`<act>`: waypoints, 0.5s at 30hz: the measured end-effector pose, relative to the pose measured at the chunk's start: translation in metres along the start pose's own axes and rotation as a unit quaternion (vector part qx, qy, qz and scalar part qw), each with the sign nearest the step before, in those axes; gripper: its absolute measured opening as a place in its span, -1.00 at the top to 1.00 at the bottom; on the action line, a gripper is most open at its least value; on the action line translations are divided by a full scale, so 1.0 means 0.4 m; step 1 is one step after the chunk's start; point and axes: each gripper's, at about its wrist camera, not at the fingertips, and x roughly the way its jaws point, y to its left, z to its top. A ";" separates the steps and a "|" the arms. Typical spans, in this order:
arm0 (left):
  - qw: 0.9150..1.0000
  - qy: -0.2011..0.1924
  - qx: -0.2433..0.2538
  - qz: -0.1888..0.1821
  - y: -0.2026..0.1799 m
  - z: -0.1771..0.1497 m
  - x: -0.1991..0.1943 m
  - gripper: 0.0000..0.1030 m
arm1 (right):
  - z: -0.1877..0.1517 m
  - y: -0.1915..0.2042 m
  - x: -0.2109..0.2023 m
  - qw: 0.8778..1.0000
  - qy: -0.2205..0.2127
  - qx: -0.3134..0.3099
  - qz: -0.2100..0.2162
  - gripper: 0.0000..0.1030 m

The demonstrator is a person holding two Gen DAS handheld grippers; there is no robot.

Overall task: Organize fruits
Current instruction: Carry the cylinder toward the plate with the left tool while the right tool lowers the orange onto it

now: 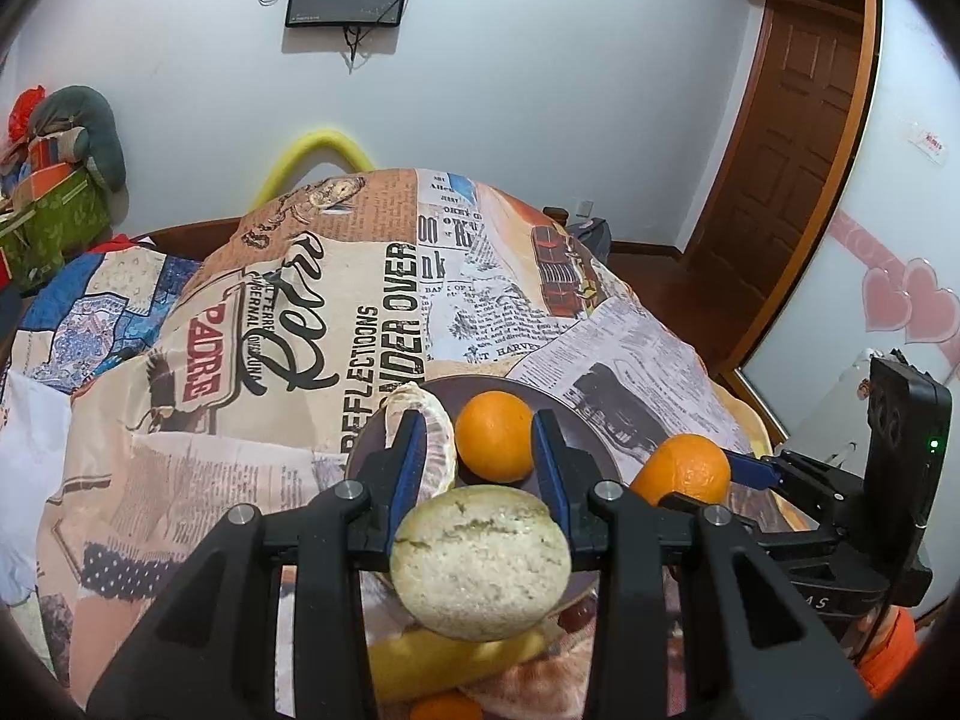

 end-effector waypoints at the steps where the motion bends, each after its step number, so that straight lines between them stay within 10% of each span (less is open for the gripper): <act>1: 1.000 0.004 -0.001 -0.004 0.000 0.002 0.012 0.30 | 0.002 -0.001 0.005 1.000 0.001 0.000 -0.001 -0.25; 15: 0.997 0.075 -0.016 -0.017 0.021 -0.005 0.185 0.30 | 0.051 -0.035 0.079 1.000 0.010 0.007 -0.006 -0.25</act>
